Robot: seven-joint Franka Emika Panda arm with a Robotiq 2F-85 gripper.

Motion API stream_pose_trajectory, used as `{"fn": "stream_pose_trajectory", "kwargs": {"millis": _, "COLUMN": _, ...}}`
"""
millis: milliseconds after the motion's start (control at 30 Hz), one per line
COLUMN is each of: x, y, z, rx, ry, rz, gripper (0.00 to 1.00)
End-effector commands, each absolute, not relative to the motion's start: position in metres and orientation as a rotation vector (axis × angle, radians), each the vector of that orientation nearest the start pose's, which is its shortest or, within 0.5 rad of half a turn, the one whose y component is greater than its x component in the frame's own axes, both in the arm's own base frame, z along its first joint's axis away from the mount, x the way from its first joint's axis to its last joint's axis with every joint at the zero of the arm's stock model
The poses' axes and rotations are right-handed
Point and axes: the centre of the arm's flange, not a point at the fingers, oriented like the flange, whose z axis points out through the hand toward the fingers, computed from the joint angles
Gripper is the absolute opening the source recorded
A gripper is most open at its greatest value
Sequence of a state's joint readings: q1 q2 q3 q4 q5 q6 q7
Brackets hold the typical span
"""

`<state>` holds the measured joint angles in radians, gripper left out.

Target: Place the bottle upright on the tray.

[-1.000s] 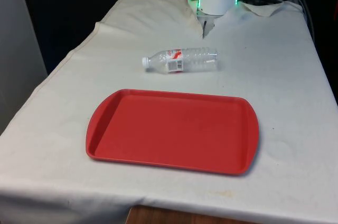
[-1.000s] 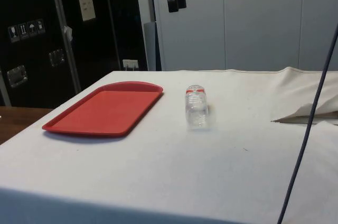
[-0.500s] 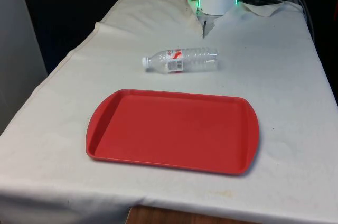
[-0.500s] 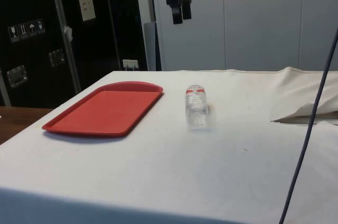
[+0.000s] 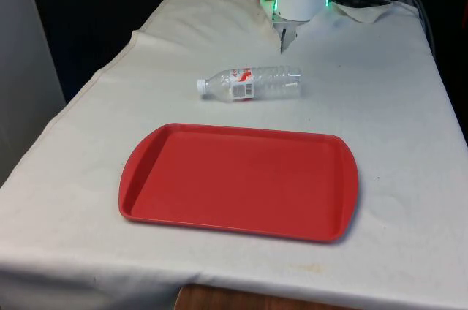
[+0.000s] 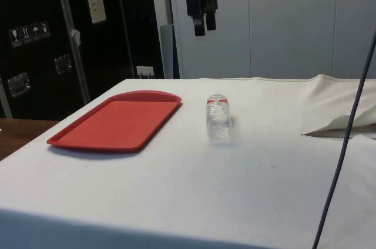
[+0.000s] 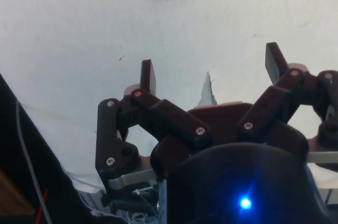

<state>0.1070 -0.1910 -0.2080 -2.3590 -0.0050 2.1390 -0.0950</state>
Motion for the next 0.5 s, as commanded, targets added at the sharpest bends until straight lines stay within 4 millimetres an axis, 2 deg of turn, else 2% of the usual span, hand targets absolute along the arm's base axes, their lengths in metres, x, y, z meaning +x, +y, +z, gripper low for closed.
{"fn": "stream_pose_trajectory", "kwargs": {"millis": 0, "x": 0.466, "y": -0.047, "z": 0.400, "rx": -3.107, "ry": 0.006, "rz": 0.036, "gripper": 1.00}}
{"fn": "stream_pose_trajectory", "kwargs": {"millis": 300, "x": 0.467, "y": -0.043, "z": 0.399, "rx": -3.107, "ry": 0.011, "rz": 0.046, "gripper": 1.00}}
{"fn": "stream_pose_trajectory", "kwargs": {"millis": 467, "x": 0.464, "y": -0.050, "z": 0.388, "rx": -3.113, "ry": 0.046, "rz": 0.007, "gripper": 1.00}}
